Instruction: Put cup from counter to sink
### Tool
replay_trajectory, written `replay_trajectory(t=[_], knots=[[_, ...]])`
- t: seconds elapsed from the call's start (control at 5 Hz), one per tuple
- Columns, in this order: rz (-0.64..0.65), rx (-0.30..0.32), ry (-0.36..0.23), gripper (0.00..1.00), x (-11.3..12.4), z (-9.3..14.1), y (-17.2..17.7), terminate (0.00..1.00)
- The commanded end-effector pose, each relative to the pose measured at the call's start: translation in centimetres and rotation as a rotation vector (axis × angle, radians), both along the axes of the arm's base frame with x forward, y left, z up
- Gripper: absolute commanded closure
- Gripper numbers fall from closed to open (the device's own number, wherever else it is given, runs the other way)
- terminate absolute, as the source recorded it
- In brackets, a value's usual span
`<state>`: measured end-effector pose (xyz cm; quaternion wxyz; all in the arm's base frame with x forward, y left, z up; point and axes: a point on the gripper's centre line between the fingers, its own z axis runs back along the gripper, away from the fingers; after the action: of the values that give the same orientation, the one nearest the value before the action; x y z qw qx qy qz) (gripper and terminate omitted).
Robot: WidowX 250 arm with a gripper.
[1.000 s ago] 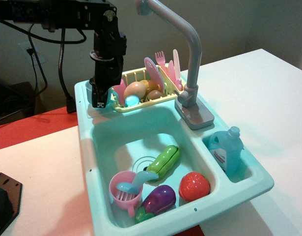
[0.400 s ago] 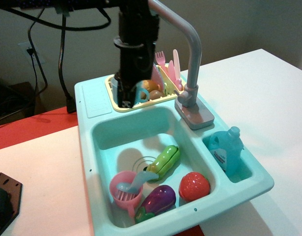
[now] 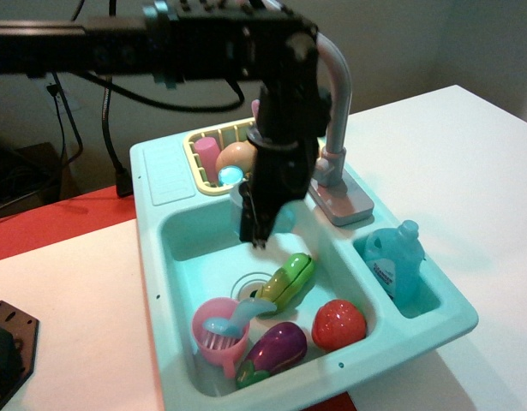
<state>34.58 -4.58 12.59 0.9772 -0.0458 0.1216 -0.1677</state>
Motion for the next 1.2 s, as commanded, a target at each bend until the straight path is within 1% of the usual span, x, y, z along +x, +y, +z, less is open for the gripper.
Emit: replay_trajectory(t=[0.0, 0.2, 0.4, 0.6, 0.8, 1.0], knots=[[0.043, 0.003, -0.036, 1.00, 1.3, -1.3, 0.6, 0.00], [0.052, 0.017, -0.017, 1.00, 0.9, -2.6, 1.2, 0.00], [0.059, 0.025, 0.000, 0.00, 0.3, -2.3, 1.6, 0.00], [0.056, 0.042, 0.014, 0.00, -0.3, -1.9, 1.7, 0.00], [0.058, 0.035, 0.020, 0.00, -1.0, -1.5, 1.9, 0.00], [0.070, 0.046, 0.001, 0.00, -1.6, 0.9, 2.7, 0.00]])
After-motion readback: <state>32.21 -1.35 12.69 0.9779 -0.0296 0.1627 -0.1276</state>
